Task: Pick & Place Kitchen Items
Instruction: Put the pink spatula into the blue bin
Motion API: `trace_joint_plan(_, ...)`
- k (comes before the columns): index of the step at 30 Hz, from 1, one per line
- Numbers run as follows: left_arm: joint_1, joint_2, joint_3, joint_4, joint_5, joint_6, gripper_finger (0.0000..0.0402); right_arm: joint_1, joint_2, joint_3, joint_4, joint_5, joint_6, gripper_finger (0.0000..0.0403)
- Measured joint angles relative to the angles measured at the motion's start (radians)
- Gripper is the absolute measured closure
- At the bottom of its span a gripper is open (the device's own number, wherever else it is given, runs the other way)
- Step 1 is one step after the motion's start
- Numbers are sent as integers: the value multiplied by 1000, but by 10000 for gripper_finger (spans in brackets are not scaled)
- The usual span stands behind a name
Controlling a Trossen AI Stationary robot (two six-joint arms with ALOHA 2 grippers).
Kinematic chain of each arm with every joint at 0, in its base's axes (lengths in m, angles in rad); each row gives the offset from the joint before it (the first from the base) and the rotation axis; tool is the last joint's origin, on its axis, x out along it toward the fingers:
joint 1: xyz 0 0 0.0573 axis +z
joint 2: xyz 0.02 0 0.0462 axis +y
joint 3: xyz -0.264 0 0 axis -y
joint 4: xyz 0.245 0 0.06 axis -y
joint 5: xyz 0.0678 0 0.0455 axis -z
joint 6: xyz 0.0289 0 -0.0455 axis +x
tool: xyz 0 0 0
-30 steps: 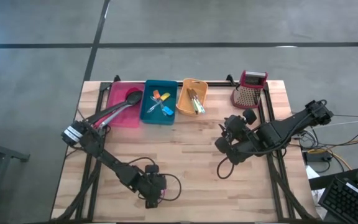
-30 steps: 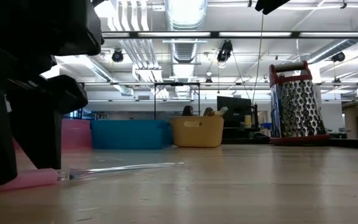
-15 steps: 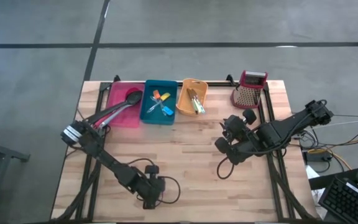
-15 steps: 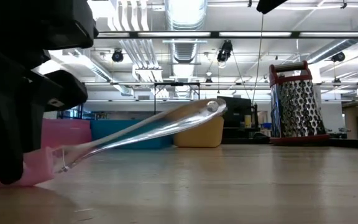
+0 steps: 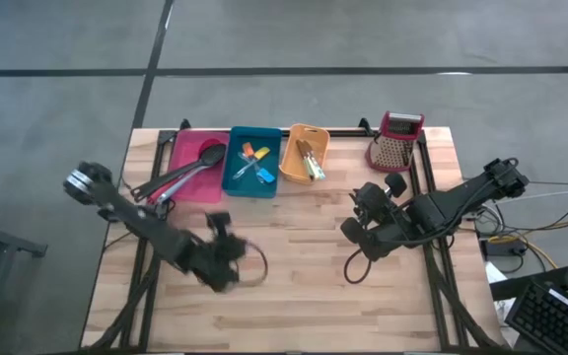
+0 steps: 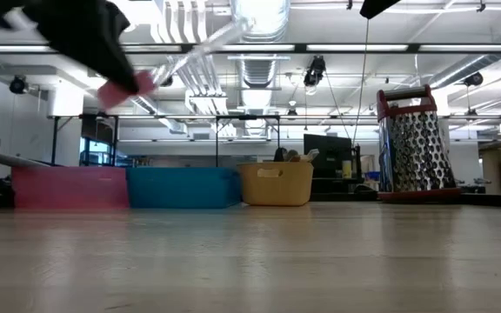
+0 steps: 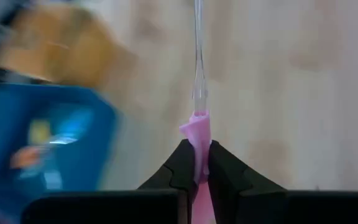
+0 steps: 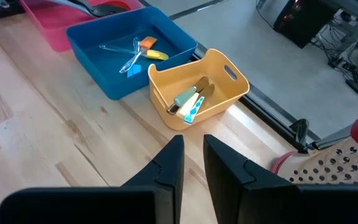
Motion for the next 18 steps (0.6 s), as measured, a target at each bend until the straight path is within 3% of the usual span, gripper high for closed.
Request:
trace_joint_plan(4, 103, -129, 0, 3, -102, 84, 374, 0, 0, 0, 1, 1, 0, 344)
trace_joint_plan(10, 359, -224, 6, 20, -90, 238, 374, 0, 0, 0, 1, 1, -2, 324)
trace_joint_plan(13, 523, -234, 7, 49, 29, 317, 374, 0, 0, 0, 0, 1, -4, 314)
trace_joint_plan(18, 800, -212, 6, 102, 315, 390, 374, 0, 0, -2, -1, 1, -5, 302)
